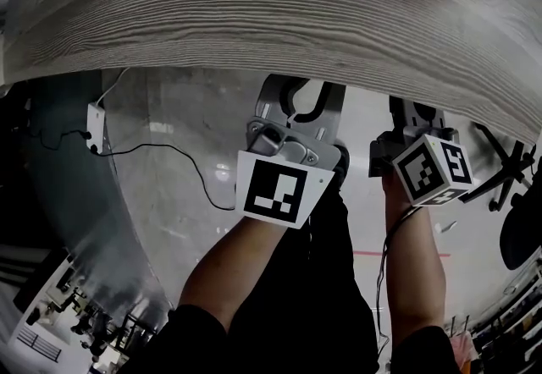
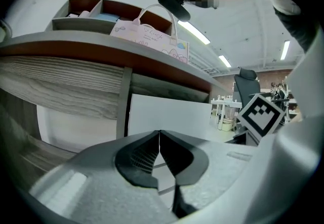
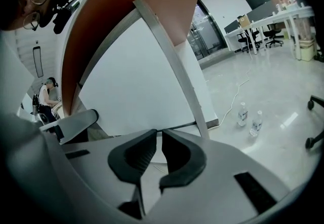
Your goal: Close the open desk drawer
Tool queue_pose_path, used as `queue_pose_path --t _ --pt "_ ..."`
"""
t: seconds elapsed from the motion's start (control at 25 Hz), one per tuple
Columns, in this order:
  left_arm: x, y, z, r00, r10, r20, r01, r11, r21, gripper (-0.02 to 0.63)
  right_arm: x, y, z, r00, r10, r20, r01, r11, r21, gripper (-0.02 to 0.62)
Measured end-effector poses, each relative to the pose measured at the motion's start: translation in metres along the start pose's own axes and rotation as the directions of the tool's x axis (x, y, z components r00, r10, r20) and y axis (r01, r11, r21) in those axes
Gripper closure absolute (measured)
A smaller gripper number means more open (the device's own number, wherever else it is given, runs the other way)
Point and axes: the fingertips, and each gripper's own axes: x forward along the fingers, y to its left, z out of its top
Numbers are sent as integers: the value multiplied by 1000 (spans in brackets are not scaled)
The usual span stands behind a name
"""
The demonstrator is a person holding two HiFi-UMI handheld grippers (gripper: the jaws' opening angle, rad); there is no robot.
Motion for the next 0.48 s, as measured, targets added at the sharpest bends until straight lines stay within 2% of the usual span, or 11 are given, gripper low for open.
queue_pose_path --t 0.2,0.32,0.48 --pt "0 2 -3 1000 16 16 -15 999 -32 597 2 1 -2 1000 5 -3 -5 999 33 555" --pt "-6 -3 3 999 -3 34 6 998 -62 597 -4 1 -7 1000 11 -5 -11 999 32 555" --pt "-33 -25 11 999 -52 7 52 998 -42 597 -33 8 -16 999 -2 -44 2 1000 -7 554"
